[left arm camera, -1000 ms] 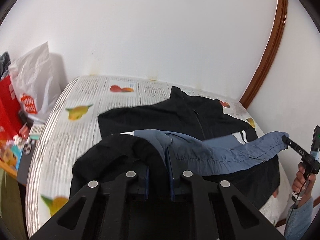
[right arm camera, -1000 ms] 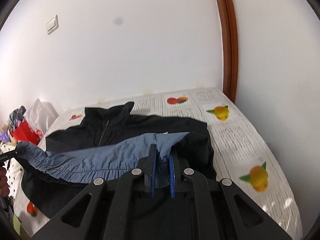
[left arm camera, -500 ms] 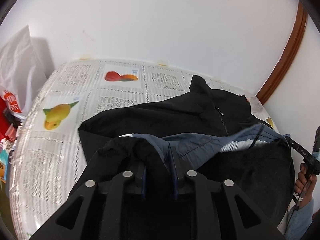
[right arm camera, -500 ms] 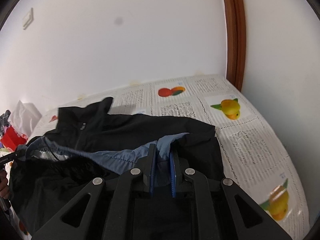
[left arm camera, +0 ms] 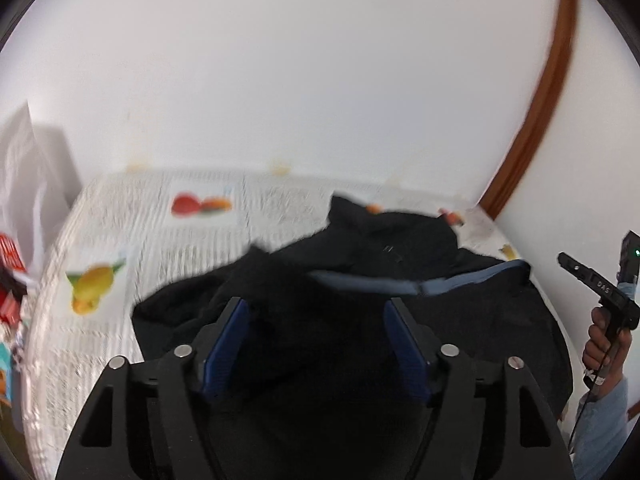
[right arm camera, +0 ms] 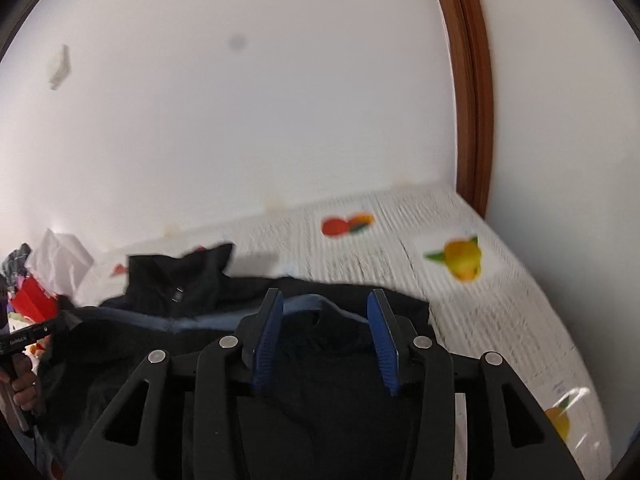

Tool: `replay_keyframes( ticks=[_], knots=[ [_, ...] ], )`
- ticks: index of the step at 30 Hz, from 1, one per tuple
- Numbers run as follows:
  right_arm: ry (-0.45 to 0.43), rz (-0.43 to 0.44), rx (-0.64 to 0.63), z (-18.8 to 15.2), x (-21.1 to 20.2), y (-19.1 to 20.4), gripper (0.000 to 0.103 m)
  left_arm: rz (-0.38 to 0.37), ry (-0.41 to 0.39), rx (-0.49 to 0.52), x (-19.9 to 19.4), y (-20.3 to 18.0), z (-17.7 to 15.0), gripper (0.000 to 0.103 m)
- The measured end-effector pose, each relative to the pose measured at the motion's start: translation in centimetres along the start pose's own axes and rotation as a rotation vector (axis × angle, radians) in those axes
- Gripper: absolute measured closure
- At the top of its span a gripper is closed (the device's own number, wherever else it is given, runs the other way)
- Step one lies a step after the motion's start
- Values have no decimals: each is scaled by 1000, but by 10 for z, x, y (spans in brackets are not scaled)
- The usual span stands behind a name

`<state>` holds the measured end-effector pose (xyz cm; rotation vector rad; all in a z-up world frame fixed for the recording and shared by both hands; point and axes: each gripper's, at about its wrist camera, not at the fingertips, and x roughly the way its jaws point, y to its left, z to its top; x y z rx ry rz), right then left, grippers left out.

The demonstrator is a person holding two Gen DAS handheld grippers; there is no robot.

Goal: Fold large clothes
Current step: 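Fold the held hem up toward the collar with both grippers, release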

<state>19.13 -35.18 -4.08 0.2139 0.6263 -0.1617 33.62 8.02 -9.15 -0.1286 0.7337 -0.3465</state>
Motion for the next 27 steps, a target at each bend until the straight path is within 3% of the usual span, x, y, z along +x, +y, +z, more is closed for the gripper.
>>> replay_keyframes(
  ticks=[4, 12, 17, 27],
  knots=[
    [26, 10, -78, -4, -3, 17, 59, 69, -31, 67, -9, -11, -3, 30],
    [148, -128, -282, -35, 68, 40, 60, 214, 72, 68, 50, 2, -17, 30],
    [245, -197, -240, -37, 112, 16, 64, 249, 134, 4, 80, 21, -20, 31],
    [282, -132, -209, -17, 149, -17, 64, 281, 171, 8, 118, 4, -8, 30]
  ],
)
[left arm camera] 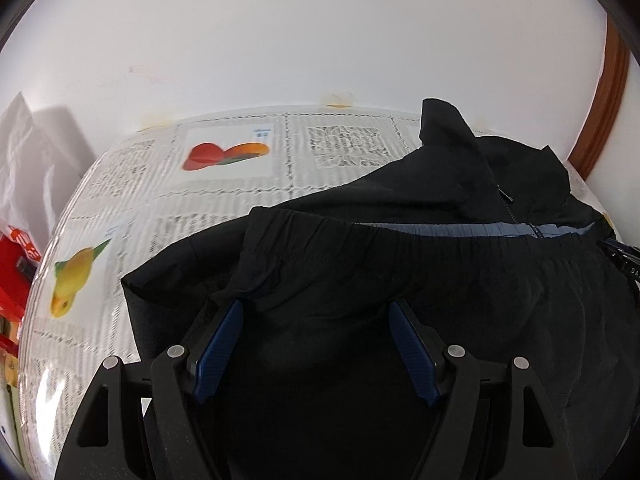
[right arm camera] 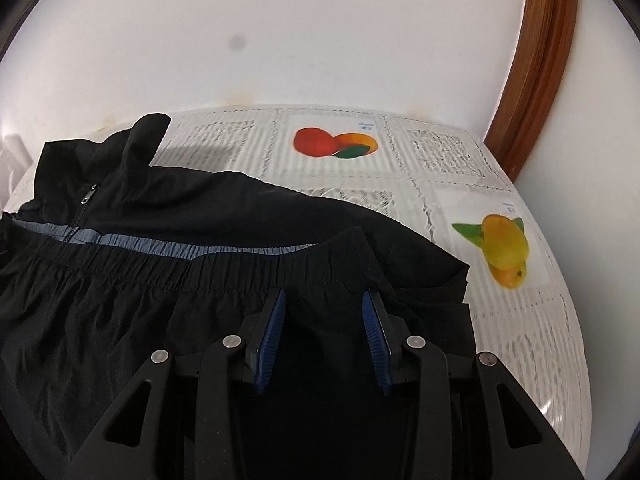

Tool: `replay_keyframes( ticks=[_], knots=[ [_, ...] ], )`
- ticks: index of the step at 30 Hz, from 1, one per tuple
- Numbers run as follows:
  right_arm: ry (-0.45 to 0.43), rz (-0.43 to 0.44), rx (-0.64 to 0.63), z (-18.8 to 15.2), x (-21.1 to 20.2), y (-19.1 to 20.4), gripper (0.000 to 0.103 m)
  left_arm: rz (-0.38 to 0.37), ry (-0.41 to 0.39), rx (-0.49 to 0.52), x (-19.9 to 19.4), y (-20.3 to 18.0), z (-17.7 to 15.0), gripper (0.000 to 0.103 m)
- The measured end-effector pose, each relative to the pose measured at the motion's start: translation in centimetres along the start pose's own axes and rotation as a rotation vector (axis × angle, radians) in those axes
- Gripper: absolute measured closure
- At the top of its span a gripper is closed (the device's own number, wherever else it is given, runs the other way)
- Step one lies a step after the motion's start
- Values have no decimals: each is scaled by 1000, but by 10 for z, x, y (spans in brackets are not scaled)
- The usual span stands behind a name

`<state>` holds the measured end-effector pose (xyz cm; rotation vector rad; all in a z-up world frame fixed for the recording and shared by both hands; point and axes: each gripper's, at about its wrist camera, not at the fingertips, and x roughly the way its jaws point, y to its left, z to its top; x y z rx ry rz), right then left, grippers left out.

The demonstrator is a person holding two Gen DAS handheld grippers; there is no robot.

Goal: Fold large clothes
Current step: 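Fold the held hem up toward the collar with both grippers, release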

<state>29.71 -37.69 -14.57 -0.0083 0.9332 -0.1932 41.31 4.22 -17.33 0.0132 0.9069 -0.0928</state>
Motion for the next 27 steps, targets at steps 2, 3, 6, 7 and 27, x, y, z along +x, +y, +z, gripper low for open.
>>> replay_keyframes(
  ticks=[2, 3, 6, 7, 27],
  knots=[
    [1, 8, -2, 5, 5, -7, 64, 2, 1, 0, 4, -7, 4, 30],
    [2, 9, -4, 8, 8, -10, 64, 4, 2, 0, 6, -10, 6, 29],
    [4, 20, -5, 15, 15, -19, 64, 10, 2, 2, 10, -17, 10, 29],
    [4, 22, -5, 16, 16, -22, 64, 12, 3, 4, 10, -19, 11, 29],
    [-94, 138, 31, 14, -60, 30, 61, -52, 11, -24, -37, -4, -1, 28]
  ],
)
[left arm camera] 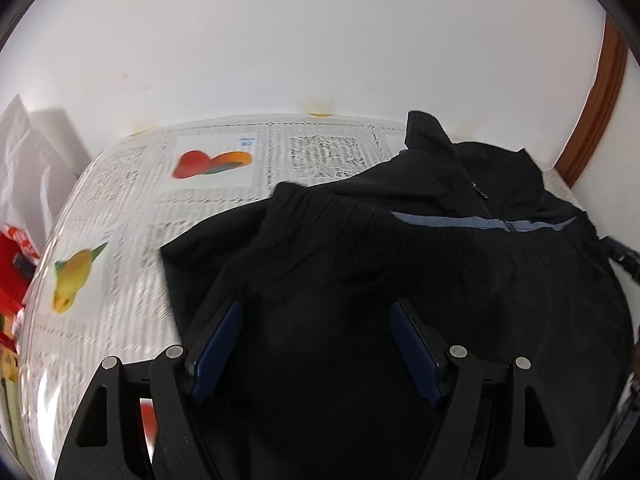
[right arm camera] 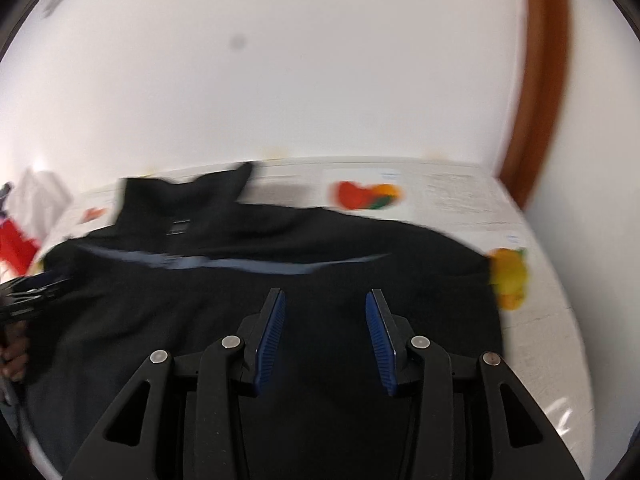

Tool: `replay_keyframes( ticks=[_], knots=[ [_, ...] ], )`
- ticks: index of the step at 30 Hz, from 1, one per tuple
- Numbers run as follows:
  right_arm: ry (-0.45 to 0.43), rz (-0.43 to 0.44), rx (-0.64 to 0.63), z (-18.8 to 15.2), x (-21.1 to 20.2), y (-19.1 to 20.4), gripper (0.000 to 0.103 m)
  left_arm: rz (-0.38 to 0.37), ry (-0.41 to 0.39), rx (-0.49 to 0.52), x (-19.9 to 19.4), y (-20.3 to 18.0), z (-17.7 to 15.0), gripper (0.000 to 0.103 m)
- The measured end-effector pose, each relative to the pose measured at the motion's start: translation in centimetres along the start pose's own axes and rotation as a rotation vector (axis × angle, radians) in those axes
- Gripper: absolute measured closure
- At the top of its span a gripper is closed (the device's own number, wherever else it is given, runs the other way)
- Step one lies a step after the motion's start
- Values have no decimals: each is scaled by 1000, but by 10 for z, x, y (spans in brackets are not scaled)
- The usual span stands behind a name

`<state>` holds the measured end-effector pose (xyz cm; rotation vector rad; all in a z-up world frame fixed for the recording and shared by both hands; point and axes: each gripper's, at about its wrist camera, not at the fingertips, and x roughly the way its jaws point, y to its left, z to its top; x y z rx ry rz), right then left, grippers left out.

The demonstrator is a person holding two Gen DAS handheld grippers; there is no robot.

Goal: Fold large clothes

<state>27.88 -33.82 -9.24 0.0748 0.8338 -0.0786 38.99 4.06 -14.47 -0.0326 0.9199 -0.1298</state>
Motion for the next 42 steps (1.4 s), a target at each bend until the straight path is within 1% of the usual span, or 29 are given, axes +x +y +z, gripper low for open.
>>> replay_keyframes(
  ticks=[3, 5, 9, 10, 12, 14, 17, 19, 21, 28, 31, 33, 35, 38, 42],
  knots=[
    [15, 86, -23, -5, 1, 45, 61, -2, -8, -2, -17, 11, -9, 28],
    [49, 120, -45, -11, 8, 74, 61, -1, -11, -10, -31, 20, -17, 28],
    [105, 126, -78, -23, 26, 115, 61, -6, -37, -33, -59, 38, -34, 28],
    [117, 115, -82, -26, 32, 120, 61, -7, -37, -37, -64, 43, -38, 28],
    [156, 65, -78, -31, 46, 125, 61, -5, -38, -44, -73, 53, -48, 28],
    [158, 57, -52, -35, 46, 123, 61, -3, -43, -56, -83, 61, -58, 28],
    [159, 39, -78, -48, 25, 126, 61, -3, -43, -89, -95, 71, -78, 28],
    [163, 38, -86, -61, 12, 129, 61, -22, -36, -98, -100, 73, -90, 29],
    [160, 59, -75, -80, -5, 130, 61, -23, -37, -101, -110, 74, -105, 29],
    [107, 53, -95, -145, -73, 135, 61, -41, -52, -126, -136, 72, -139, 29],
    [94, 81, -84, -167, -93, 134, 61, -37, -48, -142, -144, 73, -154, 28],
    [89, 101, -68, -177, -105, 131, 61, -48, -38, -151, -148, 74, -164, 28],
    [102, 102, -84, -190, -113, 131, 61, -49, -29, -155, -152, 77, -174, 28],
    [126, 67, -131, -203, -119, 135, 61, -19, -13, -162, -155, 83, -188, 28],
    [103, 74, -177, -205, -130, 150, 60, 12, 14, -153, -156, 90, -204, 28]
  ],
)
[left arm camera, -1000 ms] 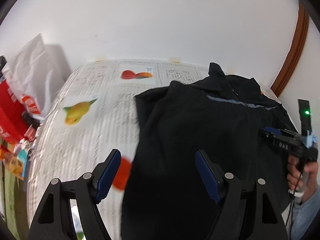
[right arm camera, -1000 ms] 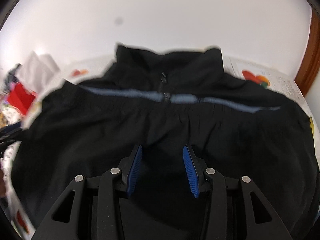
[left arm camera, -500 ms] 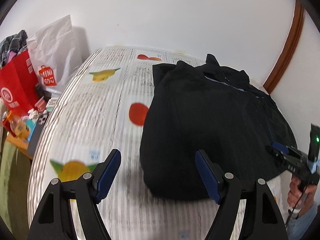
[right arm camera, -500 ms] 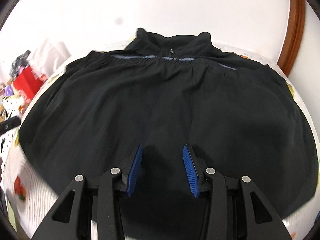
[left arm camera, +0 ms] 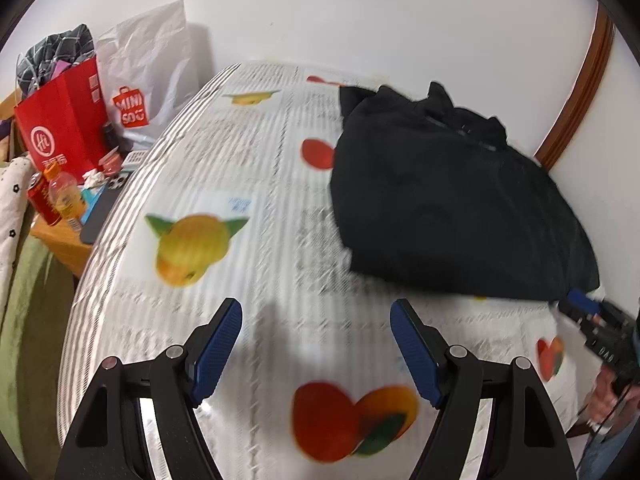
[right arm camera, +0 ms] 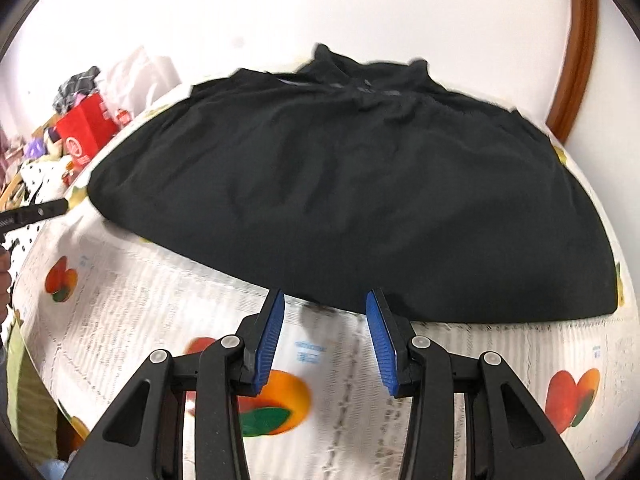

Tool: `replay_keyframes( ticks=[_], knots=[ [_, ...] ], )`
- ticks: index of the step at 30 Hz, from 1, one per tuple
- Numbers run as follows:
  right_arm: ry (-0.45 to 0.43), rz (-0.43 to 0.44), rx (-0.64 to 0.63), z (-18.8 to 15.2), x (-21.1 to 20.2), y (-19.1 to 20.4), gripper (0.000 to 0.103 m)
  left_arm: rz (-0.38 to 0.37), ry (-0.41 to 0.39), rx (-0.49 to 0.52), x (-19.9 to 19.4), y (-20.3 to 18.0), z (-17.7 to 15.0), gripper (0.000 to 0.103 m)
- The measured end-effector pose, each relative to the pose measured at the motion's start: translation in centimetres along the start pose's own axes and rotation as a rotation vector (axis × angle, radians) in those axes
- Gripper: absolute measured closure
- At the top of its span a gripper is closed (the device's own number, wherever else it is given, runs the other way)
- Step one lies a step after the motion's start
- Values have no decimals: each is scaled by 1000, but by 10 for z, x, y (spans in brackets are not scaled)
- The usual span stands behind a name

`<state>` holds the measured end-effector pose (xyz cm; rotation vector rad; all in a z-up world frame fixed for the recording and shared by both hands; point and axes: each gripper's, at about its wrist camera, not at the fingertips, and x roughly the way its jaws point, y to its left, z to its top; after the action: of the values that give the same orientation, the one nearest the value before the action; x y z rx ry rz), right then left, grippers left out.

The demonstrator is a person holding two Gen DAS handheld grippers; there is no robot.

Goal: Fold large clothes

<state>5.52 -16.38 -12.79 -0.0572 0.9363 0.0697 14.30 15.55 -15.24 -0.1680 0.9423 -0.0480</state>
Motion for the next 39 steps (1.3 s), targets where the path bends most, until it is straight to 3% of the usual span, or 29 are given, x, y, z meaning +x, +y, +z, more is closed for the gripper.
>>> replay_keyframes(
  ticks=[4, 12, 18, 20, 24, 27, 28, 29, 31, 36, 39],
  knots=[
    [-14, 15, -86, 12, 5, 35, 54, 28, 24, 23, 0, 7, -11, 28],
    [-24, 67, -402, 35, 39, 144, 50, 22, 33, 0, -3, 28, -18, 28],
    [-24, 122, -497, 56, 61, 197, 48, -2, 29, 12, -3, 32, -19, 28],
    [-36, 134, -521, 63, 67, 214, 42, -14, 28, 13, -3, 33, -19, 28],
    [-37, 156, -530, 76, 79, 231, 42, -36, 24, 5, 1, 33, -16, 28],
    [-26, 165, -513, 85, 87, 236, 56, -48, 27, -5, 5, 32, -12, 28],
    [-30, 156, -513, 87, 88, 236, 73, -49, 26, -7, 5, 31, -11, 28],
    [-38, 151, -504, 90, 87, 234, 85, -51, 26, -8, 6, 30, -11, 28],
    [-46, 178, -464, 97, 83, 227, 93, -52, 27, -9, 7, 27, -9, 28],
    [-172, 255, -272, 128, 40, 180, 95, -54, 32, 23, 10, 10, -5, 28],
    [-281, 243, -126, 144, 4, 131, 95, -71, 14, 52, 7, -6, -1, 28]
  ],
)
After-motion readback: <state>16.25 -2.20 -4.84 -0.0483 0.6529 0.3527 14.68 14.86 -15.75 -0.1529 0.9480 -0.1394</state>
